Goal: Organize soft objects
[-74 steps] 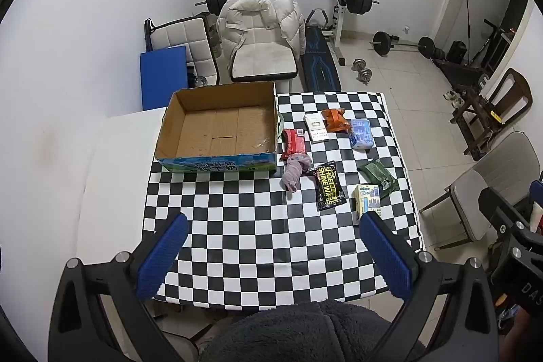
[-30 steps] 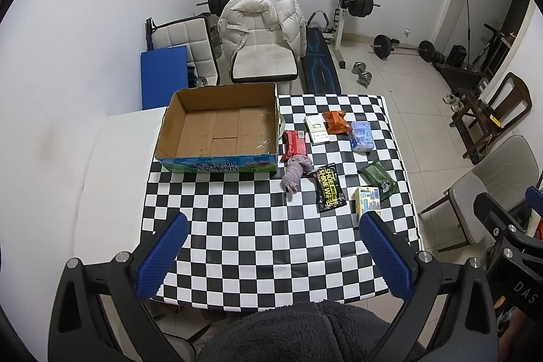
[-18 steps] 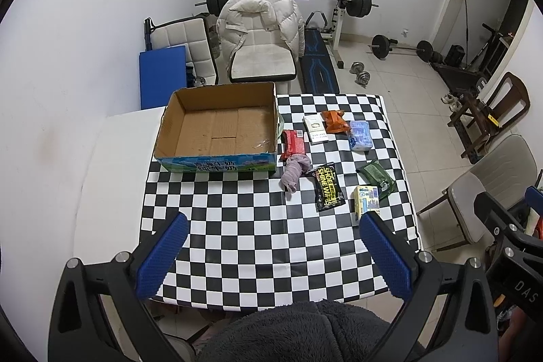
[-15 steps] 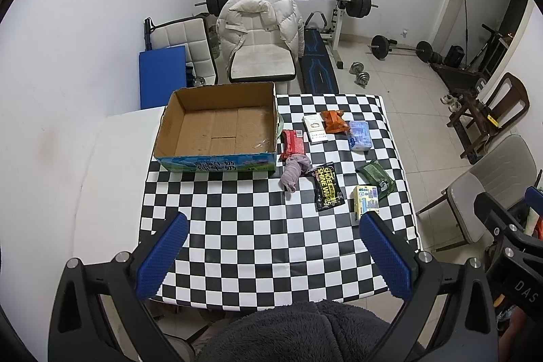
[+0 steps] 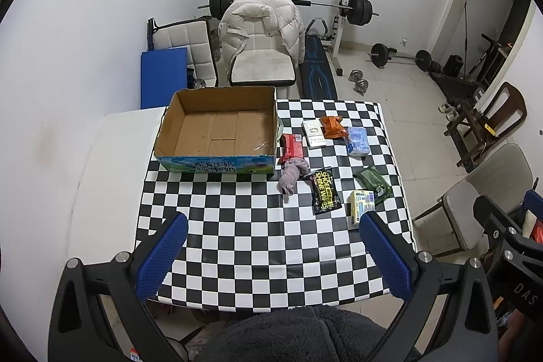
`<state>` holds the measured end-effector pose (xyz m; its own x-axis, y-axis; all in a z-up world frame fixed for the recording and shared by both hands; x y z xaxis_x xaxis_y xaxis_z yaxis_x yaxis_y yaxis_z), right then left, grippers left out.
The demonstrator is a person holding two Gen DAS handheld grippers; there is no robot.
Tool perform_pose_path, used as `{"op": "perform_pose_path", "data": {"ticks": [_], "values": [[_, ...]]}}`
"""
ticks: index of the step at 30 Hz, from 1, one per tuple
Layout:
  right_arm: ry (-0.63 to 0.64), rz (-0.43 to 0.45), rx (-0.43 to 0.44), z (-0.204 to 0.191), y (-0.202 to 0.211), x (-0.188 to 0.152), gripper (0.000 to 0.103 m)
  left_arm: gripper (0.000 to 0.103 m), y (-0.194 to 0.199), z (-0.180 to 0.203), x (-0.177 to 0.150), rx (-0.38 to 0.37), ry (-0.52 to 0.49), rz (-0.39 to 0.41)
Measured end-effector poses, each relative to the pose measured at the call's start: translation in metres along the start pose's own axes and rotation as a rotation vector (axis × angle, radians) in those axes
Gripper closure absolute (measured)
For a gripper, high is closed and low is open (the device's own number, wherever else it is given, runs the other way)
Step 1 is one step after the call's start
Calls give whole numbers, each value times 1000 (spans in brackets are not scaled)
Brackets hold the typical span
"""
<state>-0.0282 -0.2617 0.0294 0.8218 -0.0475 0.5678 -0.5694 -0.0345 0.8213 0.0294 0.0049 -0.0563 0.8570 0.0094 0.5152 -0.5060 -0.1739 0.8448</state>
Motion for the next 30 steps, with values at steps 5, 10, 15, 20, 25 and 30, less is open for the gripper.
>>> {"op": "perform_pose_path", "data": {"ticks": [5, 10, 15, 20, 25, 30], "values": [[7, 6, 3, 4, 0, 4, 0, 0, 0, -5, 0, 2, 8, 4], [7, 8, 2, 1, 1, 3, 0, 0, 0, -8, -1, 1, 13, 5], [-28, 7, 19, -1, -7, 6, 0, 0, -11, -14, 4, 23, 20, 26], [-74, -35, 39, 2, -53, 6, 0, 0, -61, -10, 25, 49, -16, -8], [-118, -168, 35, 27, -138, -7, 0, 0, -139, 15, 27, 41, -73, -136], [-168, -338, 50, 56, -252, -43, 0, 5, -227, 56, 8, -32, -108, -304]]}}
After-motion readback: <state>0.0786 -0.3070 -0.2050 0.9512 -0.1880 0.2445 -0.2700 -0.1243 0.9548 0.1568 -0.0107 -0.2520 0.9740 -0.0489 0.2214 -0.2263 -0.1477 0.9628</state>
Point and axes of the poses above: each gripper's, at about its wrist camera, not at the fingertips, and y roughly against the way its jaws point, z to its right, x to its top, the point moved 9 cm from there along -y, roughly the way its jaws point, and after that the axes turned 11 degrees about x, right-handed, at the moved point
